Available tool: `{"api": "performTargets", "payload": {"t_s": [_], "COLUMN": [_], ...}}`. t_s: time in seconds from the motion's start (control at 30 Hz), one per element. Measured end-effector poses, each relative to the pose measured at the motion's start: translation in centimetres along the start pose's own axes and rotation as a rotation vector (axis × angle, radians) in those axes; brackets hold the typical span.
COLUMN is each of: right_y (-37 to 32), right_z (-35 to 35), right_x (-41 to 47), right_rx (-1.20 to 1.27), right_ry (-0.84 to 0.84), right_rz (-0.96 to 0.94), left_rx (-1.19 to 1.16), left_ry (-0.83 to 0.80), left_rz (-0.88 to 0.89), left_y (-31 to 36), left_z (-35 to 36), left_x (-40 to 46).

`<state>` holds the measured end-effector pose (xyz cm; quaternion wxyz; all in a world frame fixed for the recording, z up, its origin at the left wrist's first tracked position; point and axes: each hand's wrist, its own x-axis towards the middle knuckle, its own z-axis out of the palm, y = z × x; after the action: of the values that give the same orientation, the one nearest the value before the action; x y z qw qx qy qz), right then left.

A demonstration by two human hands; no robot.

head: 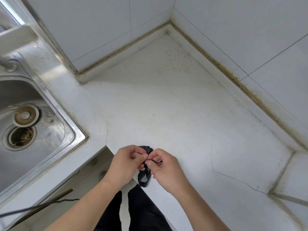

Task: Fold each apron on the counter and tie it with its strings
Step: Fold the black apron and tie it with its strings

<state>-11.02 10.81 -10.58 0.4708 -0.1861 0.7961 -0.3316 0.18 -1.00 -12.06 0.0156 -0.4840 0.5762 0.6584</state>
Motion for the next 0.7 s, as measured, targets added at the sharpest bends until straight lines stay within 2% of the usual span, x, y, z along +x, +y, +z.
{"api": "performTargets", "payload": {"t_s": [0.13, 0.4, 0.7], "right_y": [-0.1, 0.5, 0.5], "right_z": [0.4, 0.3, 0.6], "right_x": [0.0, 0.1, 0.1], "right_rx": [0.014, -0.006, -0.039], "right_ry": [0.011, 0.166, 0.093], "right_rz": [-0.017, -0.065, -0.082], "left_rx": [0.016, 0.143, 0.100], "left_ry": [-0.035, -0.184, -0.034], "left_rz": [0.002, 0.018, 0.000], "left_y": [0.1, -0.2, -0.5], "left_z": [-0.2, -1.4, -1.1], "left_x": [-0.1, 0.2, 0.0]}}
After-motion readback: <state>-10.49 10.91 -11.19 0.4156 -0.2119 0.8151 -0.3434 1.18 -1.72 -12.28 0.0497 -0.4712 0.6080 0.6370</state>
